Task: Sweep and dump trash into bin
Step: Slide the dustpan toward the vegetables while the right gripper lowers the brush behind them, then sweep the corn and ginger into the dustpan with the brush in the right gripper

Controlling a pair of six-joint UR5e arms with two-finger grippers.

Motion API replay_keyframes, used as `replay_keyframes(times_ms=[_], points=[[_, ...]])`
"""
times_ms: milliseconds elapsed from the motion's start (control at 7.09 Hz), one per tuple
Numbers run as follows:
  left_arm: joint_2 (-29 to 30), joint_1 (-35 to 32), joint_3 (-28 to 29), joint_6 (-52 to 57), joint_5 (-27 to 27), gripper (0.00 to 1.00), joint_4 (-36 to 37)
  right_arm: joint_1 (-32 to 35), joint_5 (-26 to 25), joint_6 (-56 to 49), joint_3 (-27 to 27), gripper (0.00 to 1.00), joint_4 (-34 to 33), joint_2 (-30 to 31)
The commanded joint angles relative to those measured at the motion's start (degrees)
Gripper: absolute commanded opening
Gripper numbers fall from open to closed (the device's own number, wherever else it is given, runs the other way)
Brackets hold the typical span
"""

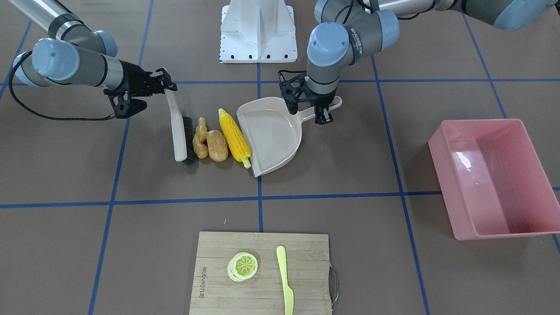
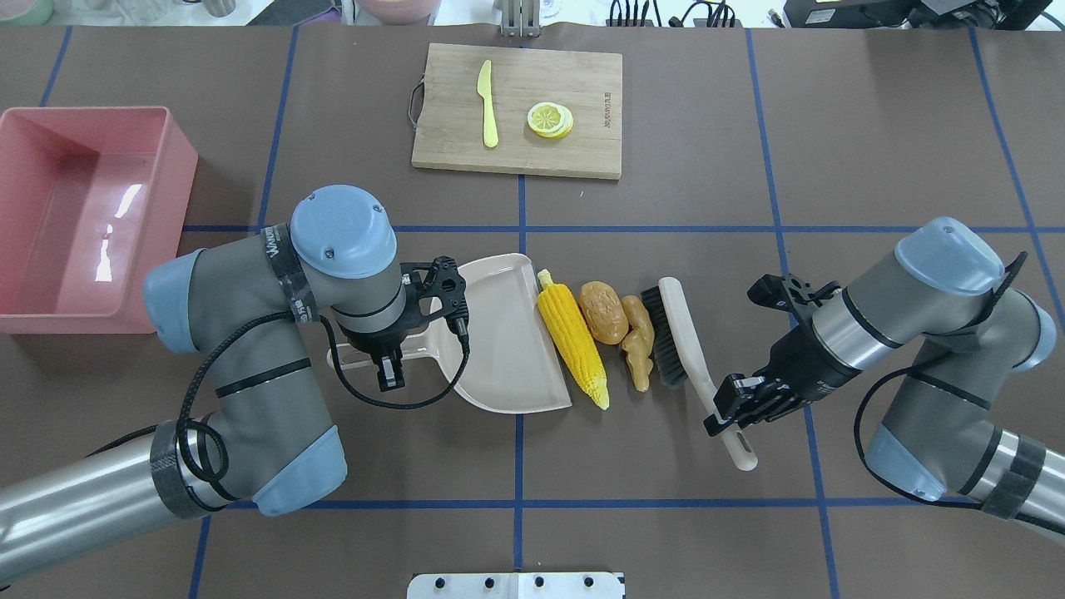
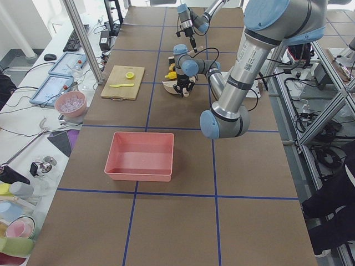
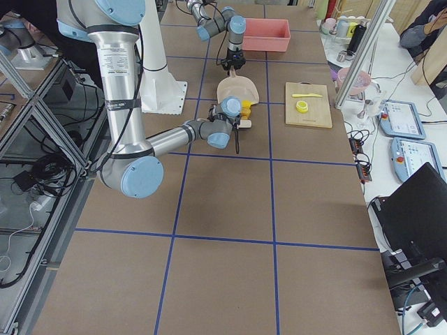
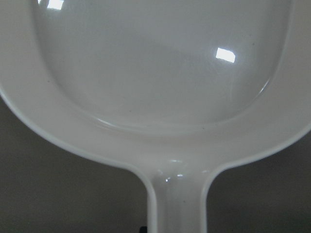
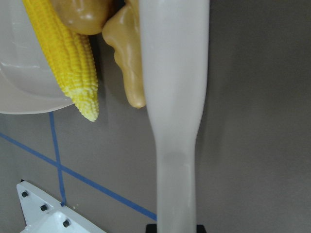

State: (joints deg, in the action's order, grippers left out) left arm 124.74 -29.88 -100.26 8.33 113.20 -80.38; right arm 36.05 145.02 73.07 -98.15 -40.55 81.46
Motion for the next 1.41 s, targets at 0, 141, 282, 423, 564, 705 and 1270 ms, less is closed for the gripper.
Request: replay_keyframes(times_ms=[0, 141, 282, 423, 564, 705, 1270], points=[[0.2, 0.0, 0.1, -0.1, 0.0, 0.0, 0.1, -3.7, -3.4, 3.3, 0.1, 0.0, -0.1, -3.5], [0.1, 0.0, 0.1, -0.1, 0.0, 0.0, 0.1, -5.0, -4.5, 4.5, 0.4, 0.0, -0.1, -5.2], [0.2, 0.0, 0.4, -0.1, 0.0, 0.0, 0.0, -6.0, -5.3, 6.3, 0.7, 0.0, -0.2, -7.4], [0.2, 0.0, 0.4, -0.1, 0.0, 0.0, 0.0, -6.9, -6.3, 7.5, 0.8, 0.0, -0.8, -9.5], [0.2, 0.0, 0.7, -0.1, 0.0, 0.0, 0.0, -8.4, -8.0, 8.7, 0.8, 0.0, -0.8, -10.8], [0.7, 0.1, 1.7, -0.1, 0.0, 0.0, 0.0, -9.8, -9.8, 9.5, 1.2, 0.0, -0.9, -12.1], [1.0, 0.1, 2.4, 0.0, 0.0, 0.0, -0.3, -12.3, -13.1, 11.8, 1.6, 0.0, -5.6, -17.4]])
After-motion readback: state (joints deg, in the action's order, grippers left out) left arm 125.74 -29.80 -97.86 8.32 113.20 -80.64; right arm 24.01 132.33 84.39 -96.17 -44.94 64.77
